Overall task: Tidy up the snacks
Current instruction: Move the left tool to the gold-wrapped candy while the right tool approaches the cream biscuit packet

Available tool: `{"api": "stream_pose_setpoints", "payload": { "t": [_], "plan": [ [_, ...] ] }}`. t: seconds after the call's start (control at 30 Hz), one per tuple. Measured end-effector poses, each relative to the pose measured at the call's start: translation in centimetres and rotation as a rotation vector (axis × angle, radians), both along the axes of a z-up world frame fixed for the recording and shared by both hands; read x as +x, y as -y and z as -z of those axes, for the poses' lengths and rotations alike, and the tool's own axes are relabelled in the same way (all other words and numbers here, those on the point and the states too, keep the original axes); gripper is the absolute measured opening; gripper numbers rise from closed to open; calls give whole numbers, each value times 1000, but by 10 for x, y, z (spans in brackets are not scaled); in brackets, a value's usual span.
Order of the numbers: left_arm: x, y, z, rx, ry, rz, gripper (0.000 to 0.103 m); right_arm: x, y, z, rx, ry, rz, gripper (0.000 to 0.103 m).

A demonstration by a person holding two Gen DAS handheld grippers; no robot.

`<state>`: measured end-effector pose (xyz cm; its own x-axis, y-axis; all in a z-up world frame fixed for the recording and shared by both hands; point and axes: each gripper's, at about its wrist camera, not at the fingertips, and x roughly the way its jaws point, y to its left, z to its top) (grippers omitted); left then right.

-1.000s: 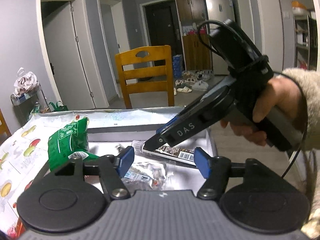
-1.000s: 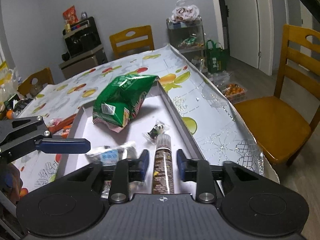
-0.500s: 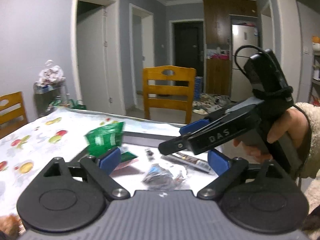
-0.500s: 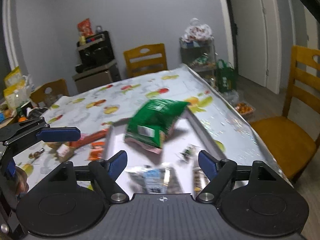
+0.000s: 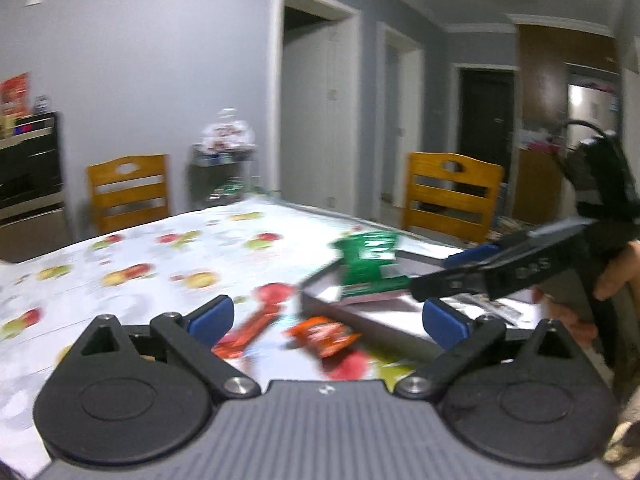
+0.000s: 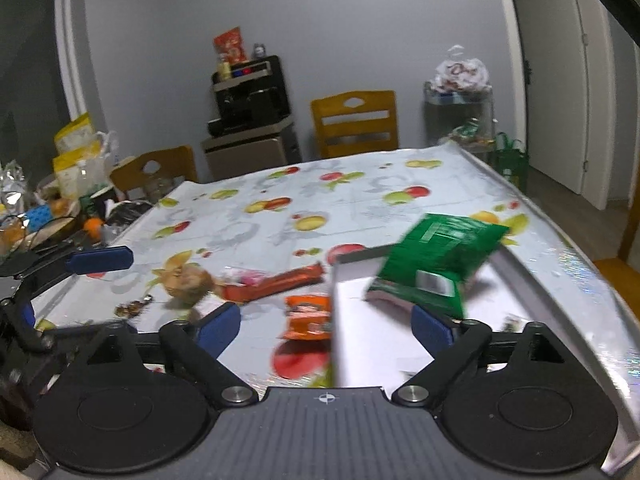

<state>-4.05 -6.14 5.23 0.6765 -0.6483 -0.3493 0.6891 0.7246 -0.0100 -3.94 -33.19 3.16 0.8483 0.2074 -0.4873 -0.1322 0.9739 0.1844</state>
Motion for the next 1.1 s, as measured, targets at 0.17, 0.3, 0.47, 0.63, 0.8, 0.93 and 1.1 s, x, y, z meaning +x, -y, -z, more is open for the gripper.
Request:
{"api": "stream_pose_setpoints", "payload": {
  "t": [0.17,0.3,0.47,0.63,0.8,0.93,1.1],
  "plan": [
    [10,-52,5,-2,-20,-150,102,9,-34,-3,-28,16,-45,98],
    [27,-84,20,24,-71,-256,102,14,-62,0,-105,57,-58,102],
    [46,-109,43,34,-114,-366,102,26,-93,9,-184,63,-95,102],
    [60,-107,60,118,-91,-453,102,33,-114,18,-203,59,-130,102],
    [71,-105,71,118,-111,-464,102,38,-123,24,-189,45,-139,102],
    [75,-107,72,106,-132,-470,102,45,-127,29,-188,39,-139,102],
    [81,-108,75,107,-155,-493,102,55,-128,35,-171,22,-125,102]
  ]
}}
